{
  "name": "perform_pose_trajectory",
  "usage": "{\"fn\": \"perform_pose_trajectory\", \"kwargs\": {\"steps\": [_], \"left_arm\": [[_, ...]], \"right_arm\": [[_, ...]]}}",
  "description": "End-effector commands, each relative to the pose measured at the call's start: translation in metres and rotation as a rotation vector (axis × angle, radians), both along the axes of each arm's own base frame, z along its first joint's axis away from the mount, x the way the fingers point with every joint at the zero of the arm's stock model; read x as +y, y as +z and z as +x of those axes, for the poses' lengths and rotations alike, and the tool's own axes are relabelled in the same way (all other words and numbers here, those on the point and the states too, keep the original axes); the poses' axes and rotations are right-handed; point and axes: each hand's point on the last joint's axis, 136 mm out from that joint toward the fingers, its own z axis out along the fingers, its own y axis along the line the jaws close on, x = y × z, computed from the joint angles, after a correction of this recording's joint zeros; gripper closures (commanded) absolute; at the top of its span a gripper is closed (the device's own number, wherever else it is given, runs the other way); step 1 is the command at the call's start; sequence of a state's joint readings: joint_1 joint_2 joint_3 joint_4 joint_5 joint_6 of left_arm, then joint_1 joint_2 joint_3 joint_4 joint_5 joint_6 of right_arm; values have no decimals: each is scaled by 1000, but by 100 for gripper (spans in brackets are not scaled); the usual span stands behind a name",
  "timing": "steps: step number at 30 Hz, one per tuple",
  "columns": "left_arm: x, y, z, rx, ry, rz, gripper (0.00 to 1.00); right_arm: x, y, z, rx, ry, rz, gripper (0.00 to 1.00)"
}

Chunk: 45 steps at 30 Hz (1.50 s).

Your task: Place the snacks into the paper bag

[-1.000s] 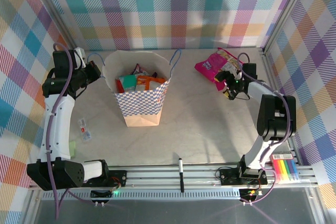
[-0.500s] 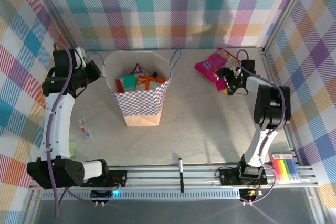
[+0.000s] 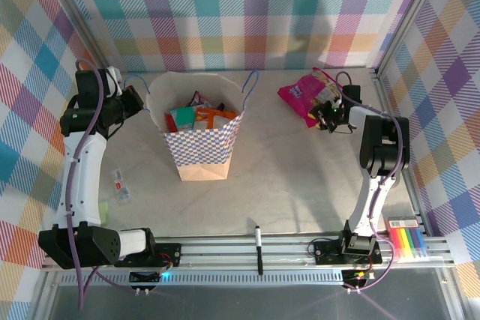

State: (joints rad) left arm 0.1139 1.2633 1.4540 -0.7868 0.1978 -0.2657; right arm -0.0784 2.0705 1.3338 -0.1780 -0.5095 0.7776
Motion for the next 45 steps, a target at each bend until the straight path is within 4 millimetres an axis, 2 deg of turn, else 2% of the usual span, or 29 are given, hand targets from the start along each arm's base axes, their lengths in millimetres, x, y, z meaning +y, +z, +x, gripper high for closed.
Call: {"fn": "perform_pose_trajectory", "kwargs": {"steps": [1, 4, 7, 17, 27, 30, 38, 45], "left_arm": [[2, 5, -1, 1, 7, -10, 94], [1, 5, -1, -1, 6, -17, 94], [1, 4, -1, 1, 8, -18, 94], [0, 6, -4, -8, 4, -16, 93], [-2, 11, -12, -26, -8, -12, 93], [-2, 12, -15, -28, -9, -5, 93], [-1, 14, -17, -31, -13, 8, 93], [-5, 12, -12, -33, -25, -13, 93]], "right_arm": [[3, 6, -5, 5, 42, 0, 78], [6, 4, -12, 28, 63, -6, 90], [14, 4, -21, 46, 105, -5, 94], [55, 5, -69, 90, 307, -92, 95], [113, 5, -124, 115, 487, -96, 97], [125, 7, -144, 120, 535, -97, 97], [121, 13, -188, 147, 594, -72, 93], [108, 5, -227, 208, 606, -103, 88]]}}
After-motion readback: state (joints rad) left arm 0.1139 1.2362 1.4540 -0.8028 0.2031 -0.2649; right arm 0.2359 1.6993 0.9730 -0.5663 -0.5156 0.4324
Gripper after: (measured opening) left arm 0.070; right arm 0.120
